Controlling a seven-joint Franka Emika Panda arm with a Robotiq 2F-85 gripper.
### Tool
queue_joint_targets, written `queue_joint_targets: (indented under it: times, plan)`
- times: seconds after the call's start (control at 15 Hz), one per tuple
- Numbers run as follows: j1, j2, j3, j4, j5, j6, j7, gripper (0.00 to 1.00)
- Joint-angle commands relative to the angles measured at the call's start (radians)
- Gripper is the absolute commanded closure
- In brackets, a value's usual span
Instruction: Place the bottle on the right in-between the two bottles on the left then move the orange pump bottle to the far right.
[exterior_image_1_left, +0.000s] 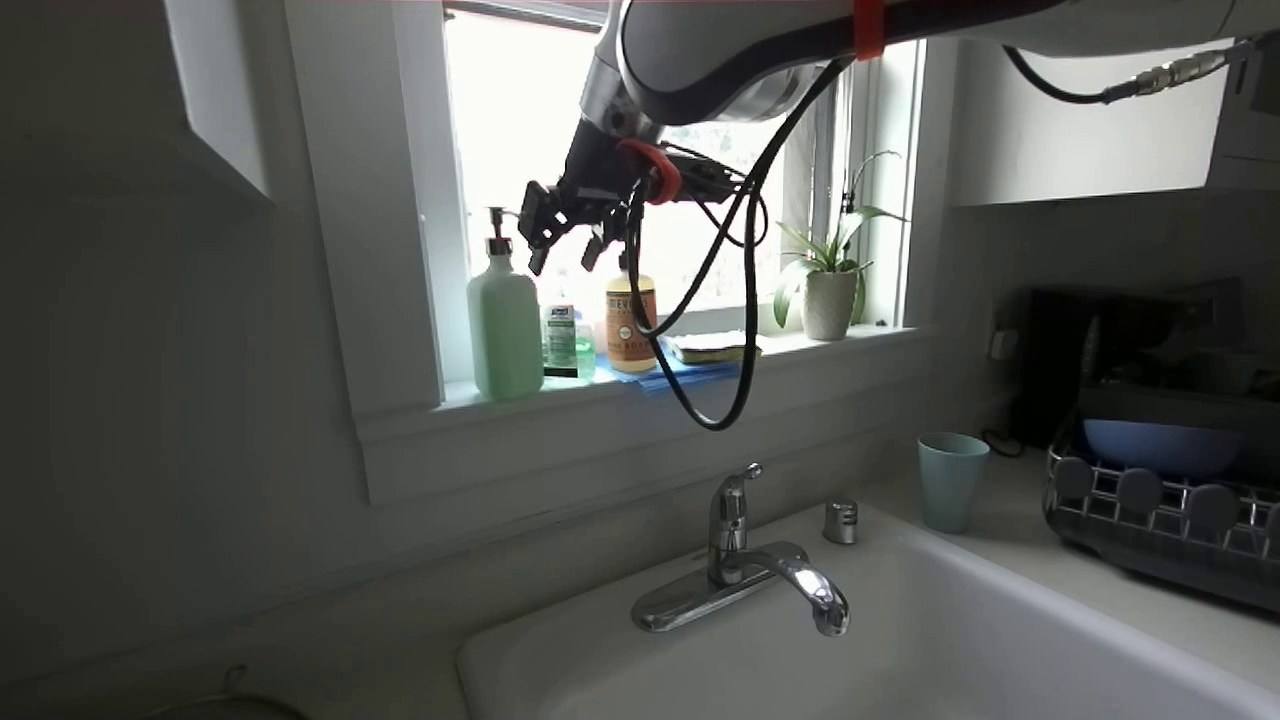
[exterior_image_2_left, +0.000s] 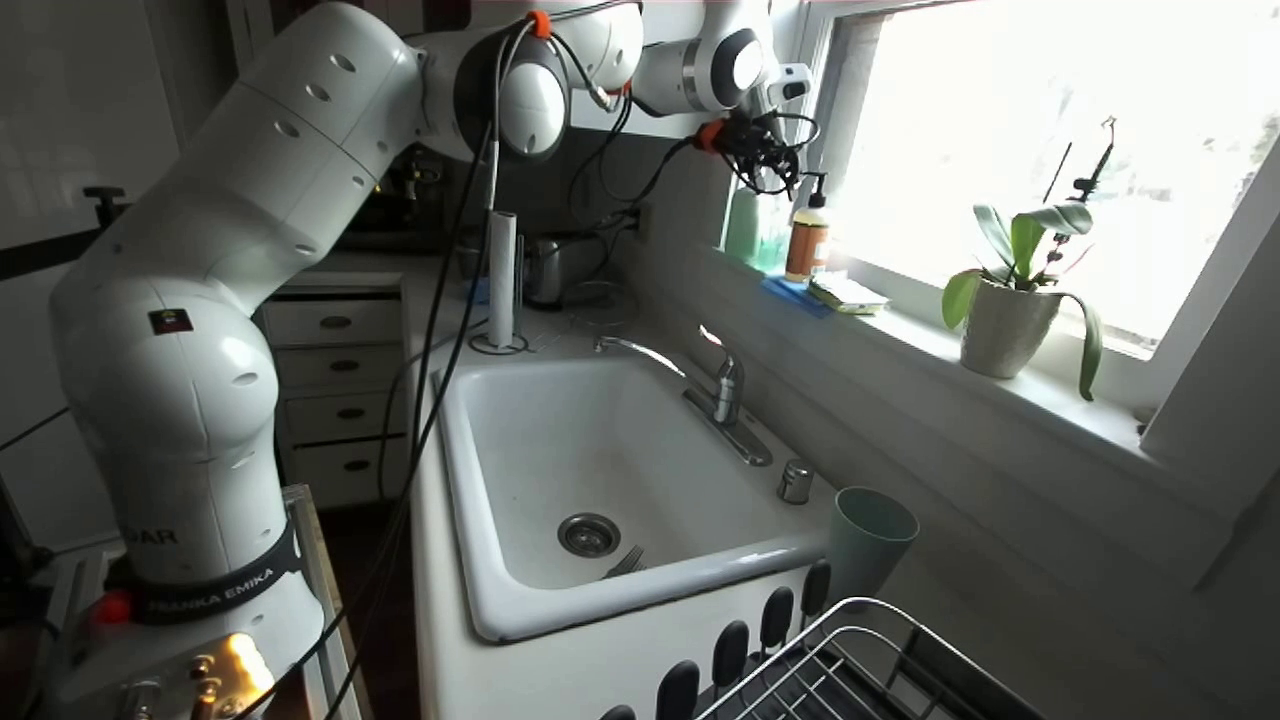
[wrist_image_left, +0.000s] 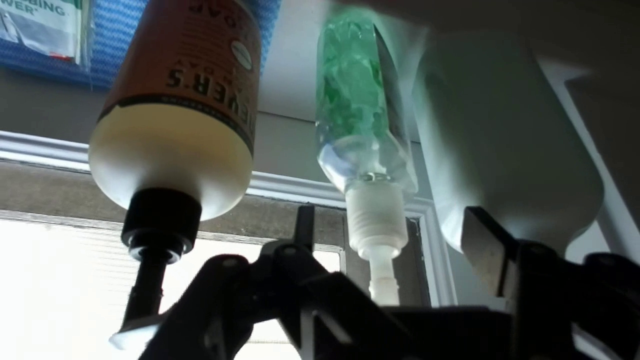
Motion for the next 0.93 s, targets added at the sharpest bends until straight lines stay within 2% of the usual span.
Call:
queue_joint_targets:
  times: [0.0, 0.47, 0.87]
  plan:
    - [0.021, 0.006, -0.024, 0.047, -0.018, -0.065, 0.064, 0.0]
    - [0.02, 0.001, -0.024, 0.069, -0.005, -0.137, 0.094, 0.0]
    - [0.013, -0.035, 0.01, 0.067, 0.024, -0.268, 0.067, 0.0]
